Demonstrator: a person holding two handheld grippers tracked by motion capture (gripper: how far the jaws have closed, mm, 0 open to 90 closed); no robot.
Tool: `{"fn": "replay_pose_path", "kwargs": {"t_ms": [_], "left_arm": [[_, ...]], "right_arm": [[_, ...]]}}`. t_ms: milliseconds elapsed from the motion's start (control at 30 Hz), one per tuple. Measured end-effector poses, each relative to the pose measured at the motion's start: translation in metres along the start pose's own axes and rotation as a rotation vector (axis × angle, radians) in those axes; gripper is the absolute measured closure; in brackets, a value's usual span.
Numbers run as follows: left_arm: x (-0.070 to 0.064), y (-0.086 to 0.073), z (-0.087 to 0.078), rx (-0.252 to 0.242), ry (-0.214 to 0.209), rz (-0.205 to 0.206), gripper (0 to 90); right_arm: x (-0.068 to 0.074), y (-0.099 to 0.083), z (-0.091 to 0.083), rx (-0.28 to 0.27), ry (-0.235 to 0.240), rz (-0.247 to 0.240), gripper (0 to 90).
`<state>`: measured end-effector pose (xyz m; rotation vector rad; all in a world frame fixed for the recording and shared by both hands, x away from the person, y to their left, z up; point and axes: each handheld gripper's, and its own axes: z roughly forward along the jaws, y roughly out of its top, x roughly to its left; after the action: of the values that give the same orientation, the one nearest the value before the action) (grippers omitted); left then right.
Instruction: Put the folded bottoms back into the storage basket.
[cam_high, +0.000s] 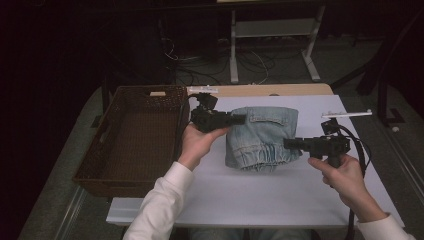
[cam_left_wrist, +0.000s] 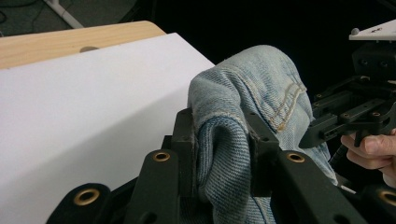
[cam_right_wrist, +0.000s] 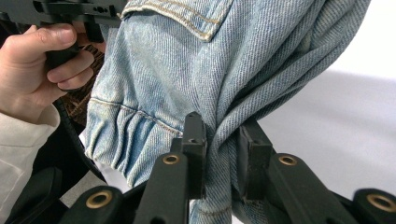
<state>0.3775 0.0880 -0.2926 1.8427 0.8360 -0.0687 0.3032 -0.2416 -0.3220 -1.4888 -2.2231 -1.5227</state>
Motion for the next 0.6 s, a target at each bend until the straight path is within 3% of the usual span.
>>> {"fn": "replay_pose_path", "kwargs": {"t_ms": [600], "left_arm": [[0.005, 0.007, -0.028, -0.025, 0.029, 0.008, 69.6]], "right_arm": [[0.017, 0.017, 0.014, -0.006, 0.028, -0.040, 74.9]]}}
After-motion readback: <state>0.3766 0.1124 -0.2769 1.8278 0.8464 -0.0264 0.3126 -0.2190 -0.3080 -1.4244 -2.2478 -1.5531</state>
